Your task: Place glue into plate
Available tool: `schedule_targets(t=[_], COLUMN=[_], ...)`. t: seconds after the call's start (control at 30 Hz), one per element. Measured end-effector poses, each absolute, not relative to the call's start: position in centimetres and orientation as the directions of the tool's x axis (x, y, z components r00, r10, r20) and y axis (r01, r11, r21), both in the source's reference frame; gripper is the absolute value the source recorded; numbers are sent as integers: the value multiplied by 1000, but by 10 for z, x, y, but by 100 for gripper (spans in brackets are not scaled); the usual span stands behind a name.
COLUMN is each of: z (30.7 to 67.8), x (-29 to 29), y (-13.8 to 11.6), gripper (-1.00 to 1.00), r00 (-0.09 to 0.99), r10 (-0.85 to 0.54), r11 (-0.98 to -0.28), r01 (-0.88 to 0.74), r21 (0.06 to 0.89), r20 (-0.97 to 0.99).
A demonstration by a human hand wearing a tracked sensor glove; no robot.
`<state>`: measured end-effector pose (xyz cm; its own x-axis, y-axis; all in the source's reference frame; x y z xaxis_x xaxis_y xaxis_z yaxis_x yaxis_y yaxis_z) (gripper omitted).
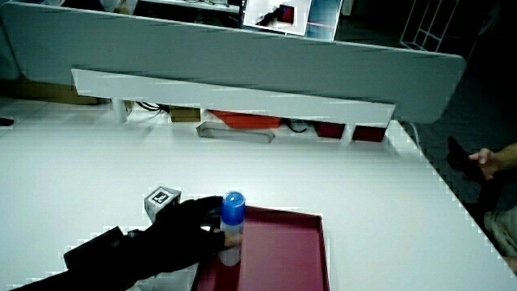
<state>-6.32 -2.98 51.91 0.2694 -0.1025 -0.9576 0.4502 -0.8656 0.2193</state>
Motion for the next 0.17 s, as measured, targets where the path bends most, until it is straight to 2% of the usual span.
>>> schedule_targets(t=[0.07, 0.1, 0.13, 0.17], z=[514, 508, 503, 498], x=[-67, -70, -75, -79], y=[-31, -31, -32, -32], gripper=[-83, -92, -100, -100], r00=[186, 144, 145, 147], r10=[-119, -156, -164, -170], r11=[-864, -854, -847, -838], r01=[465, 478, 486, 498], r21=[194, 207, 214, 221], r20=[-975, -977, -976, -974])
